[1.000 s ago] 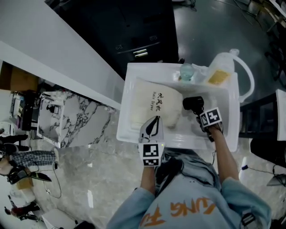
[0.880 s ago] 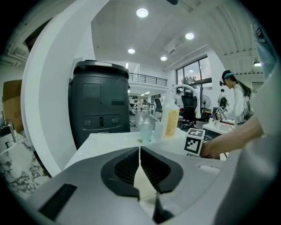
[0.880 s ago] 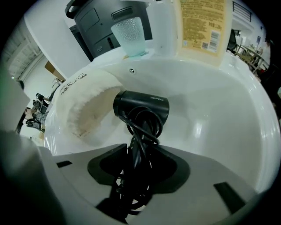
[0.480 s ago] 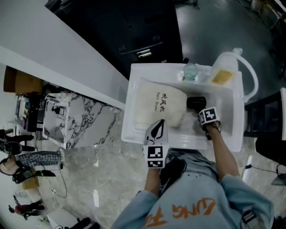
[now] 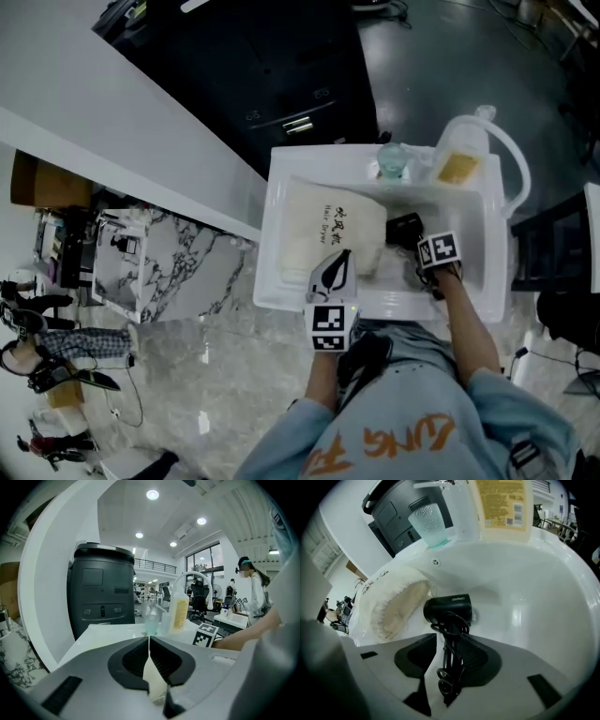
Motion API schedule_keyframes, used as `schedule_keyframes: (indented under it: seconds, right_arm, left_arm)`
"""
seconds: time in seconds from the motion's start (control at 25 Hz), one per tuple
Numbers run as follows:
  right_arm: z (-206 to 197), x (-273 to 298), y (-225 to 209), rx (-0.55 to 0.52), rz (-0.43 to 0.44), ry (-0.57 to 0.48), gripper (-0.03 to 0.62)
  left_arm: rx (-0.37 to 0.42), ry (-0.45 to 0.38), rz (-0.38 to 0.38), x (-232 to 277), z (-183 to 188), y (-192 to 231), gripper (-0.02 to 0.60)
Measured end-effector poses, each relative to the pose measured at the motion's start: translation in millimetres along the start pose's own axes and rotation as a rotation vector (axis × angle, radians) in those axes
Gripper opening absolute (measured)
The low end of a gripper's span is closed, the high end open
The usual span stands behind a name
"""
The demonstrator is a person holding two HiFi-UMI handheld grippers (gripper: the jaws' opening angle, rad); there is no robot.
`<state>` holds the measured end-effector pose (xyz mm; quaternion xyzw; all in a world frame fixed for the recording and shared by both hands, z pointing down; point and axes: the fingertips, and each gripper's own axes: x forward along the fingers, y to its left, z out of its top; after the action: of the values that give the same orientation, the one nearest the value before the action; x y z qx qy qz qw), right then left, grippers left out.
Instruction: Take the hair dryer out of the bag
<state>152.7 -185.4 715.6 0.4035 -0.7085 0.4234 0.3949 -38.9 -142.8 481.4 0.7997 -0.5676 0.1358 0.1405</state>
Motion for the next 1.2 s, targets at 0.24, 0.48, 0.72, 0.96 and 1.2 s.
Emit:
schedule_keyframes:
  seconds: [0.24,0.48,0.72,0.96,1.2]
  right_arm:
    - [46,-45,9,-0.04,0.023,-0.188,0.103]
    - [118,-110,56,-0.18,0.121,-0.474,-0.002]
    - [169,-171,97,-0.259,0.254,-0.752,-0.003]
    - [232,-245,137,-0.342,0.24,-0.99,-0.005]
    - [242,-296,153,-0.386,0.095,-1.109,-0.003]
  left_arm:
    - [0.008,-0.085,-0.034,16,35,-6,0.007]
    - [0.034,-0.194,-0.038,32,83,-5,0.003]
    - [0.056,-0.278,-0.015,50,129,1,0.002]
    - [0.056,-0.345,0.041,66,180,10,0.002]
    - [0.029,-0.367,0.151,50,186,17,0.002]
